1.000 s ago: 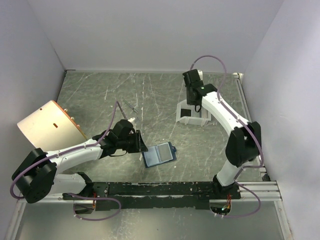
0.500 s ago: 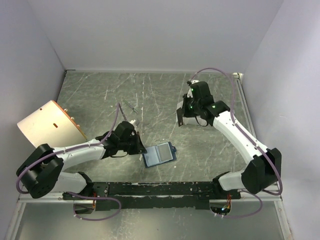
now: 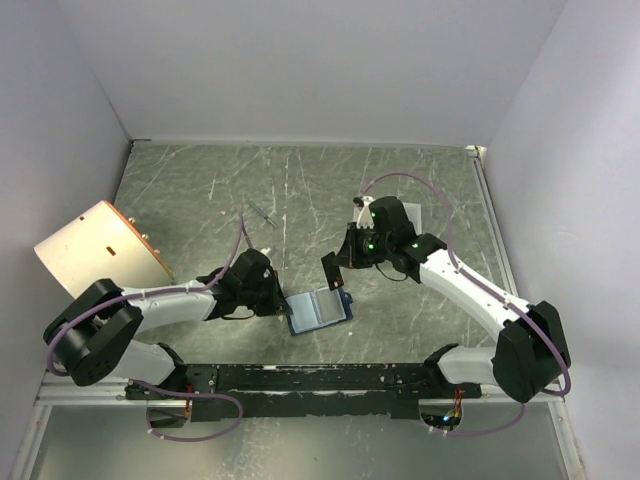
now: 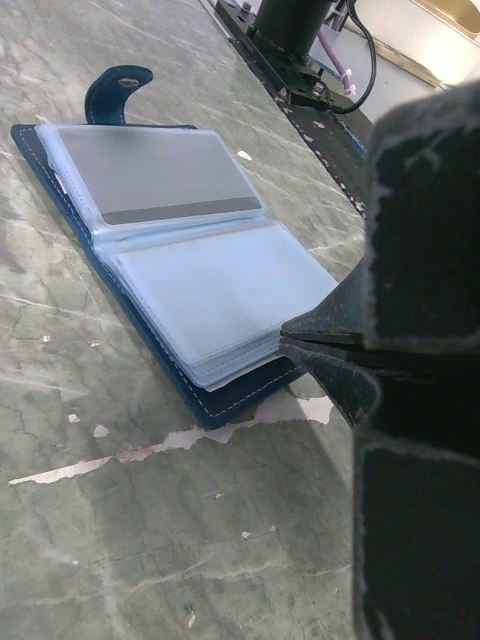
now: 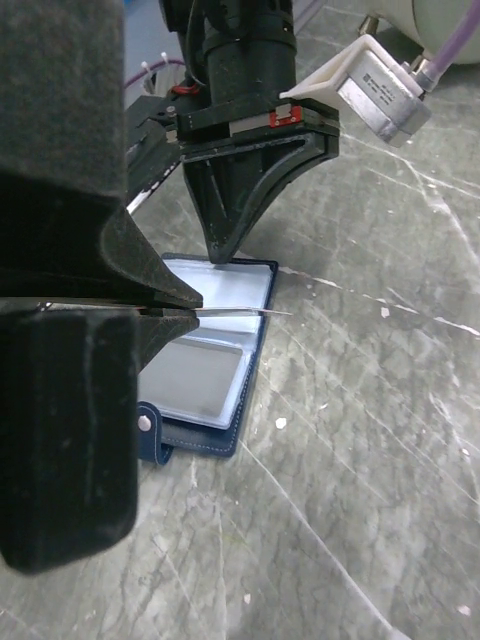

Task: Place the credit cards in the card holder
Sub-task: Insert the credit card into the card holder.

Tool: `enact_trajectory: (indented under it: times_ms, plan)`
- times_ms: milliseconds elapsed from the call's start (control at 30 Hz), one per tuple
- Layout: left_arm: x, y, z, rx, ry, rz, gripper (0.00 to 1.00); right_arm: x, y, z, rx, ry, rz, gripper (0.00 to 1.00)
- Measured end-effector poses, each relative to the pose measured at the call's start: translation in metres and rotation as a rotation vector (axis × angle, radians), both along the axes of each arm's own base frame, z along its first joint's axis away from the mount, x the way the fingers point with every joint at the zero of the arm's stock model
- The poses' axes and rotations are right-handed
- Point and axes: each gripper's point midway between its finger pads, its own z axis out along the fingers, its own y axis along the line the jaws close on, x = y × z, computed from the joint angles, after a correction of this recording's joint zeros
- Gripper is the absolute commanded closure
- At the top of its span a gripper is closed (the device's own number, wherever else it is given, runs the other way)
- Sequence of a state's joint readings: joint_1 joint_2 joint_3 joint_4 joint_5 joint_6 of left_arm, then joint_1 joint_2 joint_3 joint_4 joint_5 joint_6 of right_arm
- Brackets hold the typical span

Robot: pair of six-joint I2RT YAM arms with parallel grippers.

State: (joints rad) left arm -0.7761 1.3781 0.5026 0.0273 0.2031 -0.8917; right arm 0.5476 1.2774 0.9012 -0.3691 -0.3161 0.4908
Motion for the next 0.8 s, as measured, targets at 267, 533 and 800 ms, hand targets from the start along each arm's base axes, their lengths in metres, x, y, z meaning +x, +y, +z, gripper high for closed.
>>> enact_trajectory:
  times_ms: [267, 533, 800]
  plan:
    - [-0.001, 0.001, -0.004, 0.005, 0.004, 0.000, 0.91, -0.013, 0.009, -0.021, 0.073, 0.056, 0.015, 1.00]
    - [-0.004, 0.004, -0.009, 0.023, 0.006, 0.007, 0.91, -0.024, 0.017, -0.049, 0.104, 0.121, 0.007, 1.00]
    - [-0.005, 0.003, -0.009, 0.031, -0.008, 0.007, 0.91, -0.026, 0.019, -0.071, 0.086, 0.143, 0.002, 1.00]
